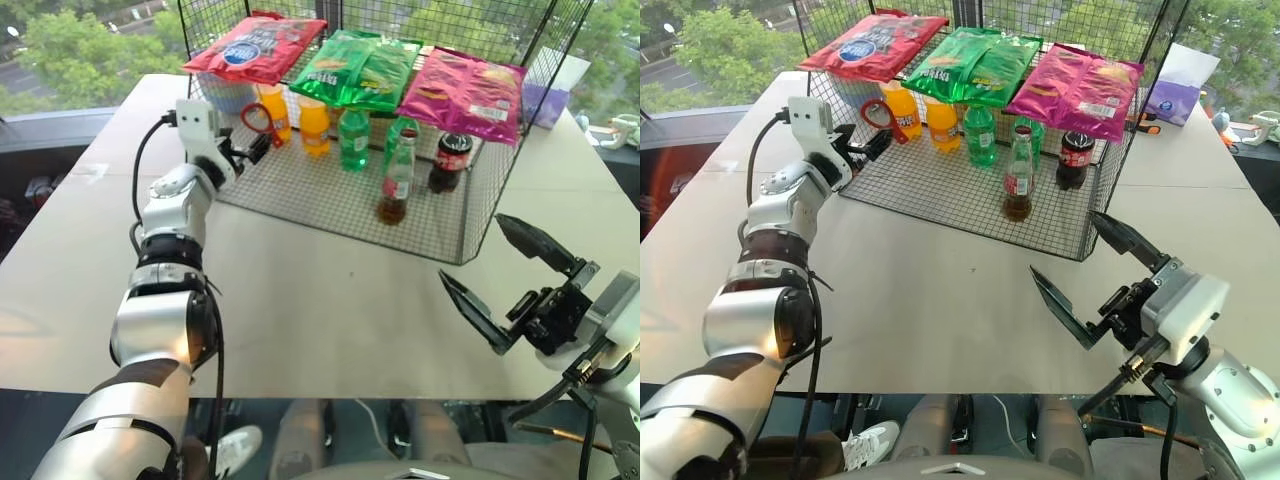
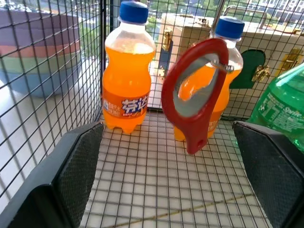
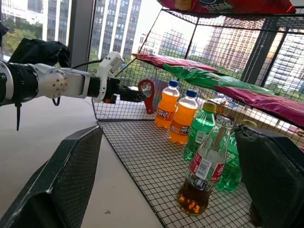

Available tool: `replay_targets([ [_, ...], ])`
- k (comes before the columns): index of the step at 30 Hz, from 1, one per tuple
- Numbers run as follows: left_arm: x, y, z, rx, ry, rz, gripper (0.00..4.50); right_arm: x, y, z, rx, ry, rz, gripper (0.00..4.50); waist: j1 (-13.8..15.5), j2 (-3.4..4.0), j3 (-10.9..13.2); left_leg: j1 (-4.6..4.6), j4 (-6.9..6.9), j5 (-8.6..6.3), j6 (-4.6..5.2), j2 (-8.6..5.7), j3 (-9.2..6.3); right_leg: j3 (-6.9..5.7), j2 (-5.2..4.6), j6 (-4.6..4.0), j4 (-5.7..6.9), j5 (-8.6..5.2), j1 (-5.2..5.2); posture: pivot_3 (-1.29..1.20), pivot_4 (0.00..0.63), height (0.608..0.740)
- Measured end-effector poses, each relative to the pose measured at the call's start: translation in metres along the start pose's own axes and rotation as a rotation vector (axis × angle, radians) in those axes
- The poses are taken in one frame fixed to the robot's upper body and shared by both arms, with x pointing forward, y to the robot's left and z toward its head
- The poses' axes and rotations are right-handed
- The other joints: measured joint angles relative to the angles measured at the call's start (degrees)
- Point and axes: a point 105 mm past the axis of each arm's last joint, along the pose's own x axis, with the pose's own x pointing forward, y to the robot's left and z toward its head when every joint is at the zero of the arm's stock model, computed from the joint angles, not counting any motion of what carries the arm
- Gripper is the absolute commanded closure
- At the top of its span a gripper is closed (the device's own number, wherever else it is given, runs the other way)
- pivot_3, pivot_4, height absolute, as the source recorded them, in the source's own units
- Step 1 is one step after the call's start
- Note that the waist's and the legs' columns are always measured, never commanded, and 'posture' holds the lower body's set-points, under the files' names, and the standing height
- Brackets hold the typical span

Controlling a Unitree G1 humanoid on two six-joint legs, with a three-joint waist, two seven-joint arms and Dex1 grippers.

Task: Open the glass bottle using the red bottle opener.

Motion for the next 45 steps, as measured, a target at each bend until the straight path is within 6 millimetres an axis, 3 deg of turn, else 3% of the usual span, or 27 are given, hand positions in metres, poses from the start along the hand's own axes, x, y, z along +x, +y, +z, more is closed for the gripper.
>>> replay_targets([
  [8, 0.005, -0.01, 0.007, 0.014, -0.026, -0.083, 4.33, -0.001, -0.001, -0.001, -0.014, 0.014, -0.02, 0.0, 0.0, -0.04, 0.0, 0.0, 0.0, 0.0, 0.0, 0.0, 0.0, 0.0, 0.0, 0.0, 0.01, 0.0, 0.0, 0.0, 0.15, 0.728],
  [9, 0.005, -0.01, 0.007, 0.013, -0.03, -0.092, 4.42, -0.002, -0.001, -0.001, -0.016, 0.016, -0.022, 0.0, -0.1, -0.04, 0.0, 0.0, 0.0, 0.0, 0.0, 0.0, 0.0, 0.0, 0.0, 0.0, 0.01, 0.0, 0.0, 0.0, 0.15, 0.728],
  [24, -0.017, -0.007, 0.018, 0.007, -0.043, -0.308, 4.42, -0.003, -0.002, -0.003, -0.016, 0.028, -0.039, 0.0, 0.1, -0.07, 0.0, -0.03, 0.05, 0.0, 0.01, -0.01, -0.03, -0.01, -0.01, 0.0, 0.02, 0.0, 0.01, 0.0, 0.15, 0.728],
  [35, -0.028, -0.015, 0.009, -0.053, 0.006, -0.452, 4.42, 0.0, -0.003, -0.015, 0.108, 0.099, -0.043, 0.0, -0.1, -0.09, 0.0, 0.03, 0.18, 0.0, 0.01, 0.01, -0.04, 0.01, -0.01, -0.02, 0.3, -0.01, -0.01, 0.0, 0.15, 0.728],
  [40, -0.046, -0.026, -0.003, -0.311, 0.102, -0.626, 4.42, -0.001, -0.012, -0.025, 0.11, 0.169, -0.128, 0.0, -0.2, -0.09, 0.0, 0.02, 0.23, 0.0, 0.01, 0.01, -0.02, 0.05, -0.02, -0.02, 0.36, -0.01, -0.04, 0.0, 0.15, 0.728],
  [45, -0.088, -0.036, -0.011, -0.625, 0.179, -0.794, 4.42, 0.003, -0.005, -0.03, 0.216, 0.268, -0.061, 0.0, -1.1, -0.19, 0.1, 0.04, 0.23, 0.01, 0.0, 0.23, -0.04, 0.16, -0.05, -0.04, 0.51, -0.02, -0.11, 0.0, 0.15, 0.728],
])
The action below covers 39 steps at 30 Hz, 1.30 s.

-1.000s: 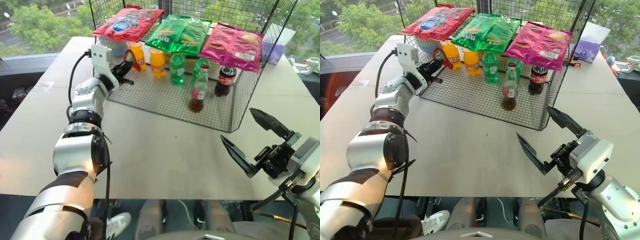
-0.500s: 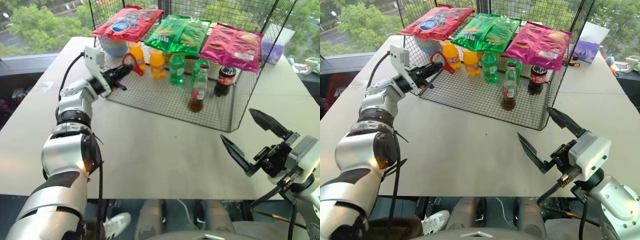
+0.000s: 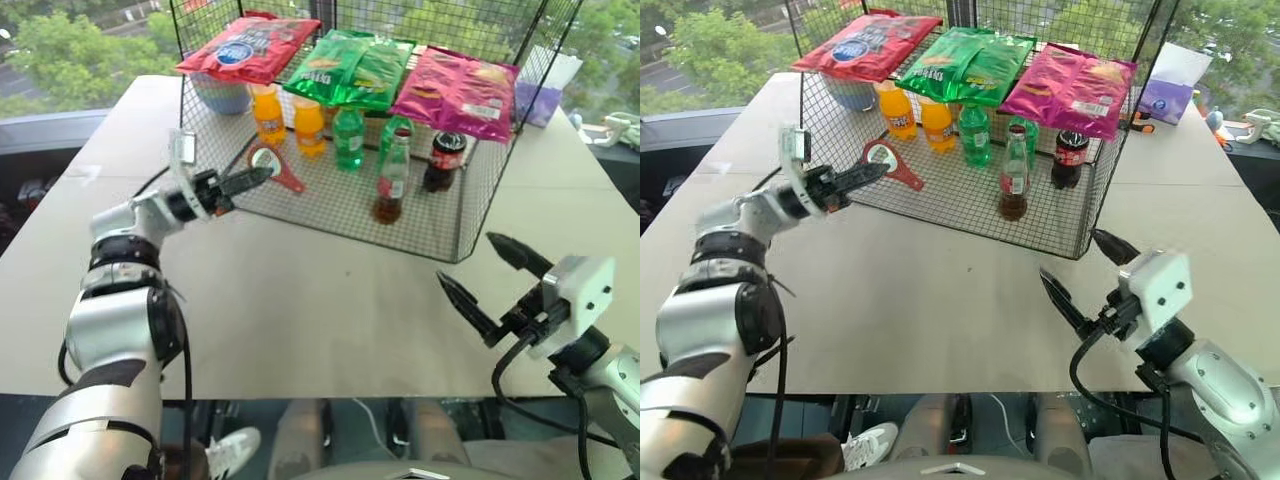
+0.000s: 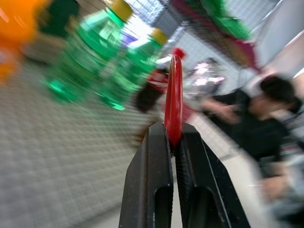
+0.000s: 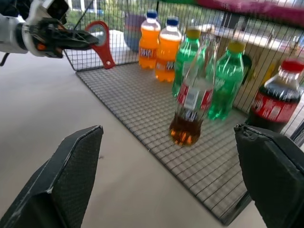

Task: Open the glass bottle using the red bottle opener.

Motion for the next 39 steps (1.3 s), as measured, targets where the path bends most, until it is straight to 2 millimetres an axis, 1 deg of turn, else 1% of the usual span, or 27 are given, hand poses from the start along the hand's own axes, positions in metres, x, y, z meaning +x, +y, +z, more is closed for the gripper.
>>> replay_targets([
  [1, -0.001, -0.013, -0.009, -0.047, 0.019, -0.053, 4.42, 0.004, 0.005, 0.005, 0.05, -0.014, 0.043, 0.0, -0.2, -0.01, 0.0, 0.01, 0.0, 0.0, 0.0, 0.04, -0.01, 0.03, -0.01, 0.0, 0.01, 0.0, 0.01, 0.0, 0.15, 0.728],
  [2, 0.001, -0.021, -0.015, -0.073, 0.032, -0.089, 4.42, 0.006, 0.007, 0.009, 0.074, -0.026, 0.064, 0.0, -0.3, -0.01, 0.0, 0.04, 0.01, 0.0, 0.0, 0.04, 0.01, 0.06, -0.02, 0.0, 0.04, 0.0, 0.01, 0.0, 0.15, 0.728],
  [3, 0.011, -0.041, -0.03, -0.128, 0.07, -0.177, 4.42, 0.01, 0.012, 0.017, 0.126, -0.045, 0.109, 0.0, -0.1, -0.04, 0.0, 0.04, 0.08, 0.01, -0.01, 0.04, -0.05, 0.02, -0.02, 0.0, 0.07, 0.0, 0.04, 0.0, 0.15, 0.728],
  [5, 0.016, -0.051, -0.037, -0.15, 0.086, -0.211, 4.42, 0.013, 0.015, 0.02, 0.155, -0.047, 0.137, 0.0, 0.2, -0.07, 0.0, 0.04, 0.12, 0.03, -0.04, 0.03, -0.06, -0.01, 0.0, 0.0, 0.08, 0.0, 0.04, 0.0, 0.15, 0.728],
  [6, 0.023, -0.062, -0.044, -0.161, 0.101, -0.245, 4.42, 0.017, 0.018, 0.022, 0.194, -0.044, 0.172, 0.0, 0.2, -0.07, 0.0, 0.08, 0.13, 0.03, -0.04, 0.04, -0.04, 0.03, -0.03, 0.01, 0.08, 0.0, 0.08, 0.0, 0.15, 0.728],
  [7, 0.033, -0.073, -0.053, -0.175, 0.113, -0.291, 4.42, 0.022, 0.02, 0.024, 0.236, -0.044, 0.206, 0.0, 0.3, -0.07, 0.0, 0.12, 0.14, 0.03, -0.03, 0.01, -0.05, 0.02, -0.07, 0.01, 0.08, 0.0, 0.12, 0.0, 0.15, 0.728],
  [9, 0.046, -0.088, -0.065, -0.195, 0.138, -0.349, 4.42, 0.029, 0.026, 0.026, 0.307, -0.035, 0.263, 0.0, 0.5, -0.08, 0.0, 0.12, 0.16, 0.05, -0.04, 0.0, -0.06, 0.01, -0.06, 0.01, 0.09, 0.01, 0.11, 0.0, 0.15, 0.728],
  [11, 0.05, -0.095, -0.07, -0.195, 0.147, -0.361, 4.42, 0.034, 0.031, 0.022, 0.372, -0.005, 0.304, 0.0, 0.5, -0.08, 0.0, 0.11, 0.15, 0.05, -0.05, 0.02, -0.05, 0.02, 0.0, 0.0, 0.11, 0.0, 0.09, 0.0, 0.15, 0.728],
  [14, 0.059, -0.103, -0.075, -0.18, 0.176, -0.384, 4.42, 0.04, 0.035, 0.015, 0.445, 0.044, 0.348, 0.0, 0.7, -0.07, 0.0, 0.09, 0.11, 0.05, -0.04, -0.06, -0.04, 0.02, 0.03, -0.01, 0.13, 0.0, 0.06, 0.0, 0.15, 0.728],
  [18, 0.068, -0.107, -0.082, -0.179, 0.195, -0.411, 4.42, 0.043, 0.04, 0.002, 0.471, 0.123, 0.381, 0.0, 1.0, -0.07, 0.0, 0.06, 0.11, 0.05, -0.04, -0.21, -0.04, 0.04, 0.01, -0.01, 0.12, 0.0, 0.04, 0.0, 0.15, 0.728],
  [22, 0.071, -0.112, -0.085, -0.144, 0.217, -0.435, 4.42, 0.044, 0.046, 0.001, 0.485, 0.143, 0.416, 0.0, 1.0, -0.06, 0.0, 0.07, 0.11, 0.05, -0.04, -0.21, -0.04, 0.04, 0.0, -0.01, 0.12, 0.0, 0.05, 0.0, 0.15, 0.728],
  [23, 0.072, -0.113, -0.085, -0.137, 0.222, -0.442, 4.5, 0.044, 0.046, 0.001, 0.491, 0.145, 0.421, 0.52, 1.0, -0.06, 0.0, 0.07, 0.11, 0.05, -0.04, -0.21, -0.04, 0.04, 0.0, -0.01, 0.12, 0.0, 0.05, 0.0, 0.15, 0.728],
  [24, 0.072, -0.113, -0.086, -0.134, 0.228, -0.444, 4.5, 0.044, 0.046, 0.001, 0.497, 0.147, 0.423, 0.81, 1.0, -0.07, 0.0, 0.07, 0.12, 0.05, -0.04, -0.21, -0.04, 0.04, 0.0, -0.01, 0.12, 0.0, 0.05, 0.0, 0.15, 0.728],
  [25, 0.072, -0.114, -0.087, -0.128, 0.239, -0.449, 4.5, 0.045, 0.045, 0.0, 0.504, 0.151, 0.425, 1.21, 1.0, -0.06, 0.0, 0.07, 0.11, 0.04, -0.04, -0.21, -0.04, 0.04, 0.0, -0.01, 0.12, 0.0, 0.04, 0.0, 0.15, 0.728],
  [26, 0.073, -0.114, -0.088, -0.12, 0.244, -0.457, 4.5, 0.045, 0.046, 0.0, 0.506, 0.157, 0.431, 1.76, 1.0, -0.06, 0.0, 0.06, 0.11, 0.04, -0.04, -0.21, -0.04, 0.03, 0.0, -0.01, 0.11, 0.0, 0.04, 0.0, 0.15, 0.728],
  [38, 0.075, -0.12, -0.093, -0.051, 0.28, -0.518, 4.5, 0.047, 0.049, -0.002, 0.514, 0.178, 0.455, 1.76, 1.0, -0.06, 0.0, 0.03, 0.11, 0.04, -0.04, -0.19, -0.05, 0.03, -0.02, -0.01, 0.08, 0.0, 0.02, 0.0, 0.15, 0.728],
  [39, 0.075, -0.12, -0.094, -0.047, 0.282, -0.52, 4.5, 0.047, 0.049, -0.002, 0.515, 0.181, 0.457, 2.03, 1.0, -0.05, 0.0, 0.03, 0.1, 0.04, -0.04, -0.18, -0.06, 0.03, -0.02, -0.01, 0.08, 0.0, 0.02, 0.0, 0.15, 0.728],
])
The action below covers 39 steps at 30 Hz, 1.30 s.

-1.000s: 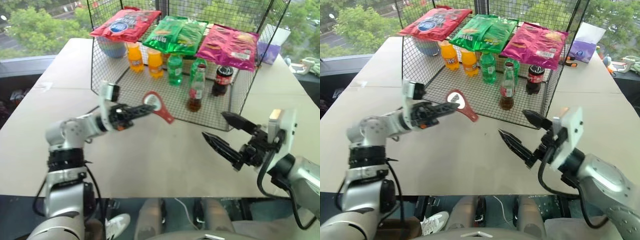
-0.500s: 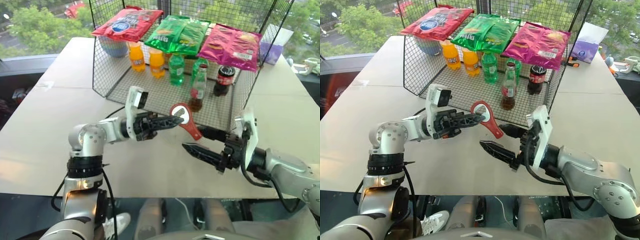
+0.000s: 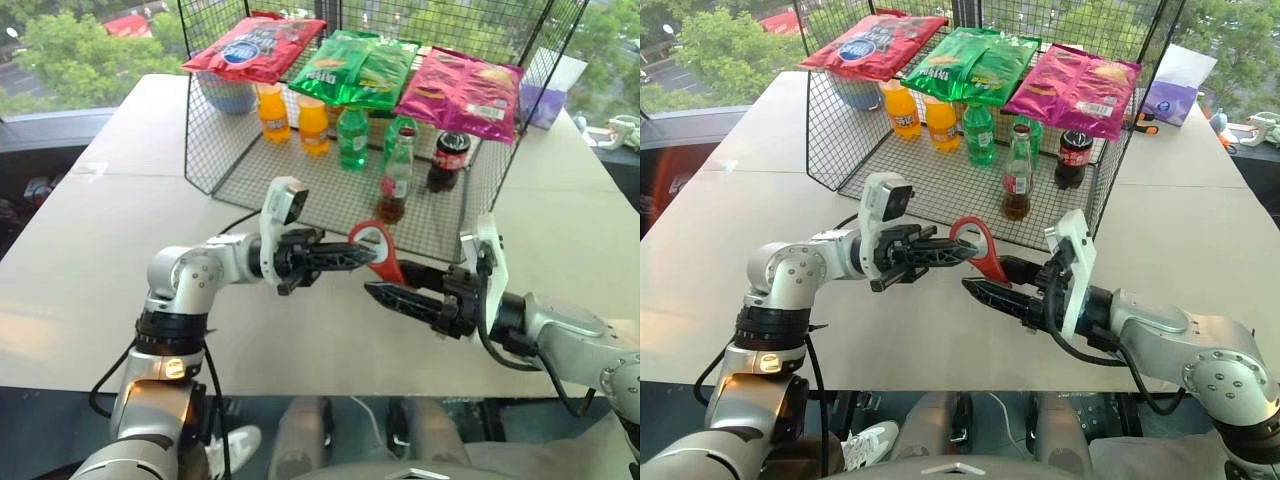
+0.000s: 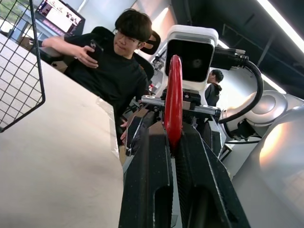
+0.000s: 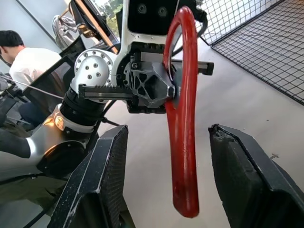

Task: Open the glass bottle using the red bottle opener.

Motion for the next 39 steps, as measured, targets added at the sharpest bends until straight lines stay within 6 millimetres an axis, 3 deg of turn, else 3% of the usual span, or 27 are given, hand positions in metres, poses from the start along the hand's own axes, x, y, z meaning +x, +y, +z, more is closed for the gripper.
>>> replay_targets([
  [2, 0.0, 0.0, -0.001, 0.008, 0.011, -0.006, 4.5, 0.001, 0.001, -0.003, 0.009, 0.012, 0.006, 2.62, 0.0, 0.0, 0.0, 0.0, -0.01, 0.0, 0.0, 0.01, 0.0, 0.0, 0.0, 0.0, -0.01, 0.0, 0.0, 0.0, 0.15, 0.728],
  [6, 0.001, -0.003, -0.001, 0.033, 0.016, -0.025, 4.5, 0.001, 0.0, -0.007, 0.034, 0.036, 0.018, 4.43, 0.0, 0.01, 0.0, -0.02, -0.01, 0.0, 0.0, 0.06, 0.01, 0.0, -0.02, 0.0, -0.04, 0.0, -0.01, 0.0, 0.15, 0.728],
  [12, -0.001, -0.006, -0.005, 0.096, 0.038, -0.049, 4.5, 0.002, 0.002, -0.008, 0.033, 0.056, 0.039, 4.43, 0.0, 0.02, 0.0, -0.04, -0.07, 0.0, 0.0, 0.07, 0.01, -0.01, -0.02, 0.0, -0.07, 0.0, -0.03, 0.0, 0.15, 0.728],
  [16, -0.005, -0.005, -0.006, 0.139, 0.058, -0.031, 3.02, 0.001, 0.0, -0.01, 0.031, 0.063, 0.026, 4.5, 0.0, 0.03, 0.0, -0.06, -0.07, 0.0, 0.0, 0.09, 0.01, -0.02, -0.02, 0.0, -0.12, 0.0, -0.04, 0.0, 0.15, 0.728],
  [22, -0.022, 0.004, 0.005, 0.211, 0.048, 0.101, 0.05, -0.012, -0.015, -0.013, 0.064, 0.036, -0.083, 4.5, 0.1, 0.04, 0.0, -0.11, -0.13, -0.01, 0.0, 0.11, 0.0, -0.06, -0.02, 0.01, -0.23, 0.0, -0.03, 0.0, 0.15, 0.728],
  [26, -0.025, 0.023, 0.022, 0.354, -0.022, 0.269, 0.05, -0.026, -0.024, -0.006, 0.082, -0.048, -0.192, 4.5, 0.4, 0.05, 0.0, -0.12, -0.15, -0.01, 0.01, 0.07, -0.04, -0.09, -0.05, 0.02, -0.32, 0.01, 0.02, 0.0, 0.15, 0.728],
  [30, -0.015, 0.081, 0.046, 0.571, -0.056, 0.667, 0.05, -0.037, -0.02, 0.005, 0.065, -0.14, -0.269, 4.5, 1.1, 0.02, 0.0, -0.13, -0.13, -0.01, 0.02, -0.07, -0.06, -0.11, -0.05, 0.04, -0.38, 0.02, 0.09, 0.0, 0.15, 0.728],
  [31, -0.015, 0.087, 0.048, 0.585, -0.047, 0.713, 0.05, -0.037, -0.019, 0.006, 0.06, -0.147, -0.274, 4.5, 1.1, 0.01, 0.0, -0.12, -0.13, -0.01, 0.02, -0.09, -0.03, -0.08, -0.03, 0.04, -0.38, 0.02, 0.09, 0.0, 0.15, 0.728],
  [39, 0.017, 0.126, 0.055, 0.614, 0.008, 0.724, 0.05, -0.044, -0.013, 0.015, 0.035, -0.22, -0.355, 4.5, 1.3, 0.01, 0.0, -0.17, -0.23, -0.02, 0.03, -0.06, -0.03, -0.14, 0.06, 0.04, -0.46, 0.02, 0.04, 0.0, 0.15, 0.728],
])
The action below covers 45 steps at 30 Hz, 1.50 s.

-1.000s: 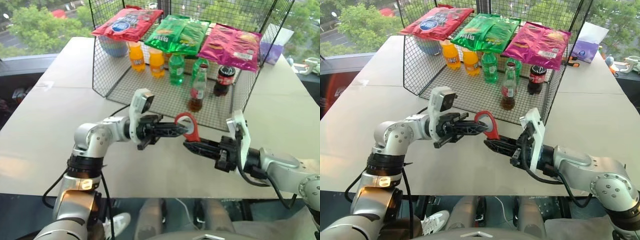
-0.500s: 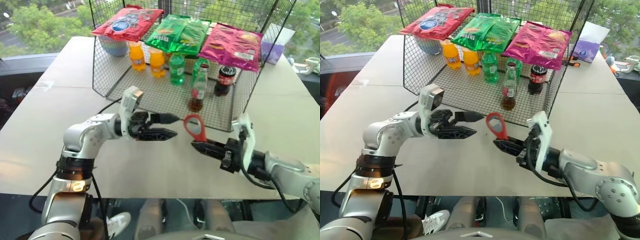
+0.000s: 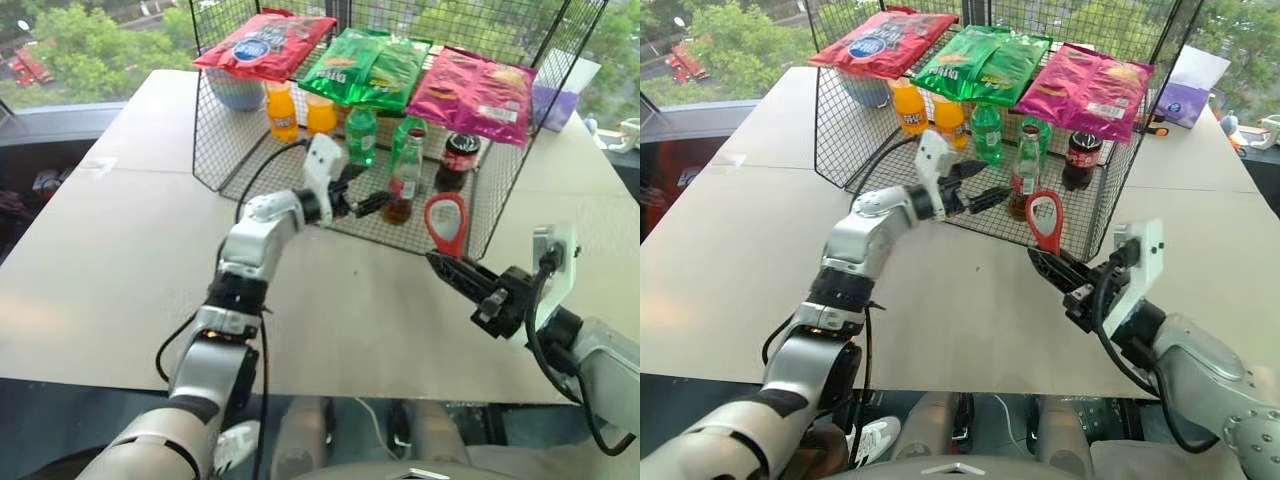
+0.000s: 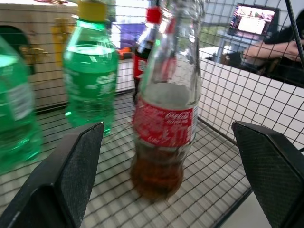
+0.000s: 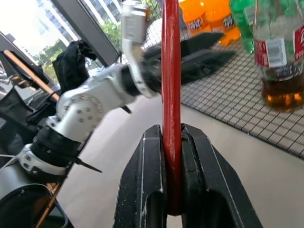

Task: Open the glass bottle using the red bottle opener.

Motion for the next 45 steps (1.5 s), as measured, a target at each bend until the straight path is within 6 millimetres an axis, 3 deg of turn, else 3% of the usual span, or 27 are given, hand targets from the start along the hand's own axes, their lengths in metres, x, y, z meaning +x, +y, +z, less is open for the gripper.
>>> replay_targets([
  [7, 0.017, 0.007, -0.003, 0.017, 0.017, -0.015, 0.05, -0.003, 0.001, 0.001, -0.011, -0.019, -0.035, 4.5, 0.1, -0.01, 0.0, -0.08, 0.01, -0.01, 0.02, -0.01, -0.05, -0.06, -0.01, 0.0, -0.07, 0.0, 0.01, 0.0, 0.15, 0.728],
  [14, 0.045, -0.005, -0.002, 0.017, 0.013, -0.065, 0.05, -0.004, -0.001, 0.002, -0.021, -0.037, -0.072, 4.5, 0.2, -0.02, 0.0, -0.21, 0.04, -0.05, 0.09, -0.05, -0.15, -0.2, -0.02, 0.02, -0.18, 0.01, 0.0, 0.0, 0.15, 0.728],
  [15, 0.05, -0.007, -0.002, 0.018, 0.015, -0.069, 0.43, -0.005, 0.001, 0.003, -0.024, -0.043, -0.071, 4.5, 0.2, -0.03, 0.0, -0.23, 0.04, -0.05, 0.09, -0.05, -0.17, -0.21, -0.02, 0.02, -0.2, 0.02, 0.0, 0.0, 0.15, 0.728],
  [17, 0.057, -0.01, -0.004, 0.016, 0.02, -0.063, 0.75, -0.005, 0.002, 0.003, -0.027, -0.048, -0.073, 4.5, 0.2, -0.04, 0.0, -0.24, 0.04, -0.05, 0.1, -0.05, -0.19, -0.22, -0.01, 0.13, -0.2, 0.08, 0.0, 0.0, 0.15, 0.728],
  [20, 0.06, -0.008, -0.001, 0.018, 0.01, -0.053, 2.05, -0.004, 0.001, 0.002, -0.023, -0.046, -0.079, 4.5, 0.1, -0.04, 0.0, -0.24, 0.04, -0.05, 0.1, -0.05, -0.19, -0.23, -0.01, 0.16, -0.2, 0.1, -0.01, 0.0, 0.15, 0.728],
  [24, 0.06, -0.009, -0.001, 0.016, -0.004, -0.069, 2.09, -0.004, 0.001, 0.004, -0.026, -0.055, -0.08, 4.5, 0.1, -0.04, 0.0, -0.24, 0.04, -0.05, 0.1, -0.04, -0.21, -0.25, -0.01, 0.16, -0.2, 0.1, 0.0, 0.0, 0.15, 0.728],
  [29, 0.045, -0.014, 0.007, -0.008, -0.057, -0.202, 2.09, -0.006, -0.001, 0.003, -0.033, -0.055, -0.098, 4.5, 0.0, -0.03, 0.0, -0.28, 0.04, -0.05, 0.09, -0.03, -0.21, -0.26, -0.01, 0.14, -0.2, 0.11, -0.03, 0.0, 0.15, 0.728],
  [35, 0.0, -0.028, 0.029, 0.034, -0.16, -0.377, 2.09, -0.009, -0.004, -0.001, -0.046, -0.03, -0.114, 4.5, -0.7, -0.01, 0.0, -0.29, 0.04, -0.05, 0.09, 0.0, -0.27, -0.26, -0.01, 0.07, -0.18, 0.16, -0.02, 0.0, 0.15, 0.728],
  [38, -0.028, -0.037, 0.017, 0.045, -0.114, -0.424, 2.09, -0.011, -0.006, -0.004, -0.059, -0.021, -0.124, 4.5, -1.2, 0.01, 0.0, -0.24, 0.08, -0.04, 0.08, -0.01, -0.26, -0.22, -0.01, 0.17, -0.15, 0.15, 0.0, 0.0, 0.15, 0.728],
  [45, -0.046, -0.057, -0.02, -0.034, -0.023, -0.422, 2.09, -0.008, -0.009, -0.016, -0.131, 0.03, -0.135, 4.5, -1.1, 0.02, 0.0, -0.11, 0.21, -0.03, 0.08, 0.03, -0.26, -0.21, -0.05, 0.05, -0.11, 0.03, 0.14, 0.0, 0.15, 0.728],
])
